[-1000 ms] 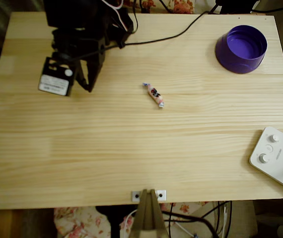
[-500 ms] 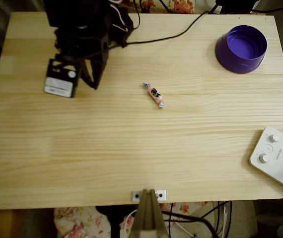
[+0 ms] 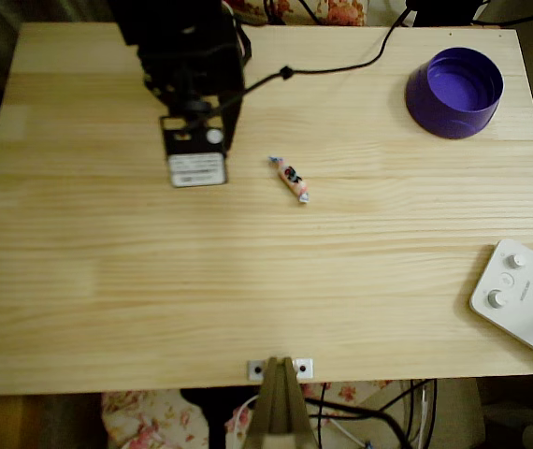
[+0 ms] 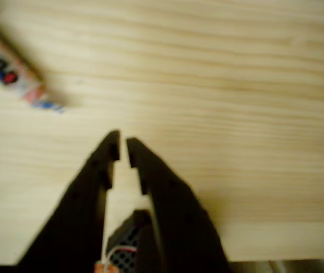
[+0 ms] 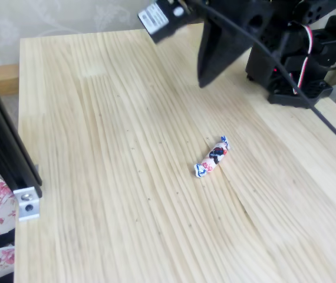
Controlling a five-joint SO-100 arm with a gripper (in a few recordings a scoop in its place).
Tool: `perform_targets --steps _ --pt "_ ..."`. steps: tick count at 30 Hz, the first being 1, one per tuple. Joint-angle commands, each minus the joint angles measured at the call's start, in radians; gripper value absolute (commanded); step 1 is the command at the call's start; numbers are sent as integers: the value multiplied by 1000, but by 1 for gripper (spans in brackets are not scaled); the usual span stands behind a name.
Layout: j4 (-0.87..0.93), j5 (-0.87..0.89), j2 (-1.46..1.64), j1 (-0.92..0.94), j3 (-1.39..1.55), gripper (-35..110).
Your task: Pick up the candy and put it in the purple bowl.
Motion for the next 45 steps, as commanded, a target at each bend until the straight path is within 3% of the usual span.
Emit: perform_targets --steps 1,14,30,45 --pt "29 28 6 -115 -126 2" --pt "-71 74 -92 -405 -120 18" --pt "-382 91 -440 -449 -117 23" --pt "-494 51 -594 -410 -117 23"
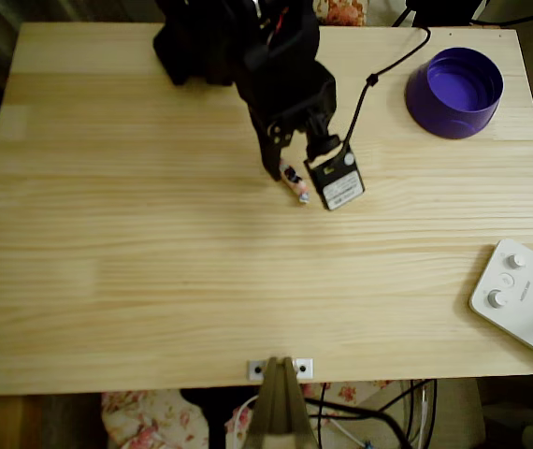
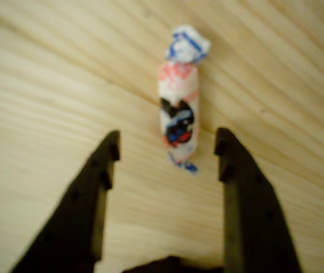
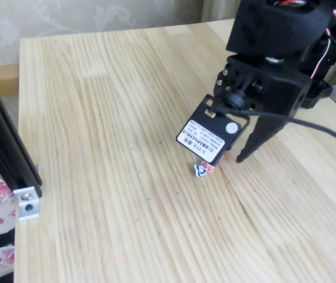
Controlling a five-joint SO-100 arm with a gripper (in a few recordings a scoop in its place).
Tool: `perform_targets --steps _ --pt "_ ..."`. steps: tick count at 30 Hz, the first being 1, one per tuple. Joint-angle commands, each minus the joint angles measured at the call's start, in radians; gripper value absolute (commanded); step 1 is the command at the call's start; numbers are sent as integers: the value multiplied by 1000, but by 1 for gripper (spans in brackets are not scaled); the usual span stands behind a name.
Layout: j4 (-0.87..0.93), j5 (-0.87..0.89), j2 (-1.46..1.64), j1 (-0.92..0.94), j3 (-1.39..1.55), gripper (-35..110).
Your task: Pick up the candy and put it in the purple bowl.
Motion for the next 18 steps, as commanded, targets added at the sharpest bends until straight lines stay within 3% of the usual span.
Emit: perform_targets --steps 1,18 --pt "-28 -14 -2 14 -64 23" --pt "-44 -14 -64 11 -94 22"
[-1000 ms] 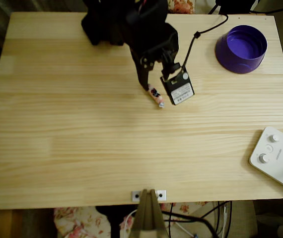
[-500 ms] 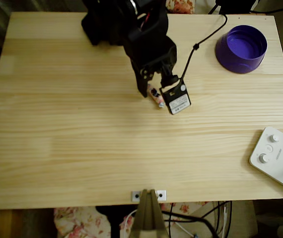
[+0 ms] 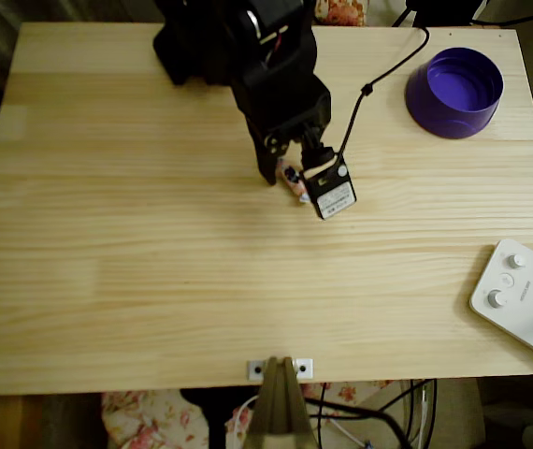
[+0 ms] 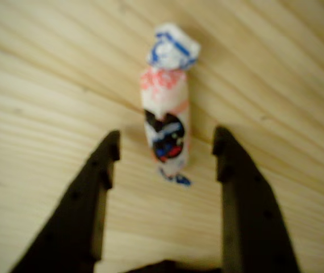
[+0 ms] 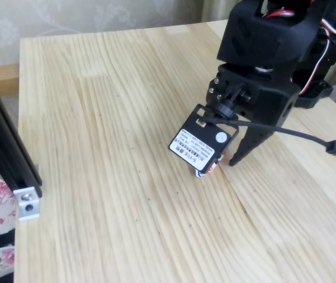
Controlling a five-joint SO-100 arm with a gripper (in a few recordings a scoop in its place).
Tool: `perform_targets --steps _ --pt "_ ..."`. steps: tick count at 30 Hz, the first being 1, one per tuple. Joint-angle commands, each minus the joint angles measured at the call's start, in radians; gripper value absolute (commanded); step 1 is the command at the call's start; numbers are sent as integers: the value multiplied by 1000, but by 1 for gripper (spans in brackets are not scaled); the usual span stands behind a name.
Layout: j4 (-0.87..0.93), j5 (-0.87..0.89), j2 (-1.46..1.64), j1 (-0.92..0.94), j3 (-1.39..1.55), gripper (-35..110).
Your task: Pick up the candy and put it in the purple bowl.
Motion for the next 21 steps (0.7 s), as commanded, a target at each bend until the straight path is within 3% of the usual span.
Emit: perform_targets --steps 1,11,21 --pt "-17 8 2 -9 -95 22" --pt "3 12 -67 -5 -150 22" --pt "-12 -15 -61 15 -146 6"
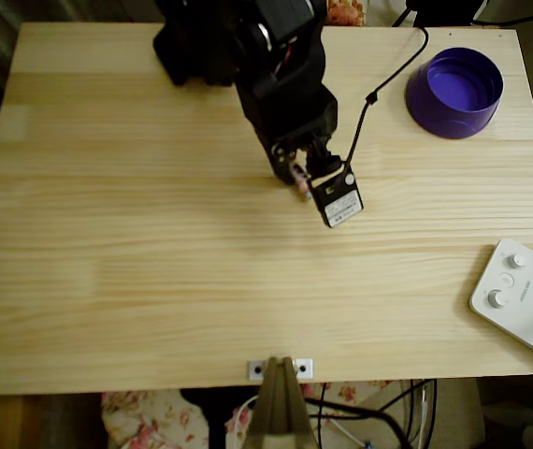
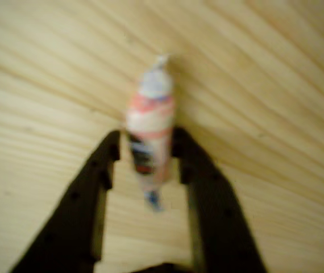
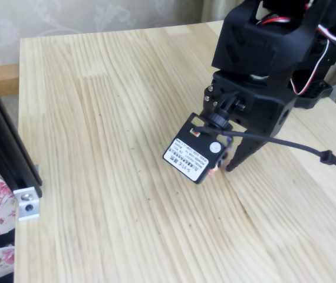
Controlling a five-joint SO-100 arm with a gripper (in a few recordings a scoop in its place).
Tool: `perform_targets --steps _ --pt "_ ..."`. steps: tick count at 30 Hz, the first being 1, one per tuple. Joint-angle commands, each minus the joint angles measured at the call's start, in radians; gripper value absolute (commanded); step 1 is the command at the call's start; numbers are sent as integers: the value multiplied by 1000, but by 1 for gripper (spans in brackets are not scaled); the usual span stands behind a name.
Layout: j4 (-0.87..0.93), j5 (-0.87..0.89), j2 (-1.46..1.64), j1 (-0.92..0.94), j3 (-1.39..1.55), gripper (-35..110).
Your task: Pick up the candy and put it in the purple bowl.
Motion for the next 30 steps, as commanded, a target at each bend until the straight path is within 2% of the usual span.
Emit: perform_targets --steps 1,6,11,19,25,30 --pt "-12 -6 31 15 -66 5" --pt "-25 -23 46 32 -52 -1" --pt "-34 -34 86 52 -23 -1" --pt "173 11 376 54 -54 -1" --pt "278 28 604 -118 -121 -1" --pt "275 41 586 -285 -232 -1"
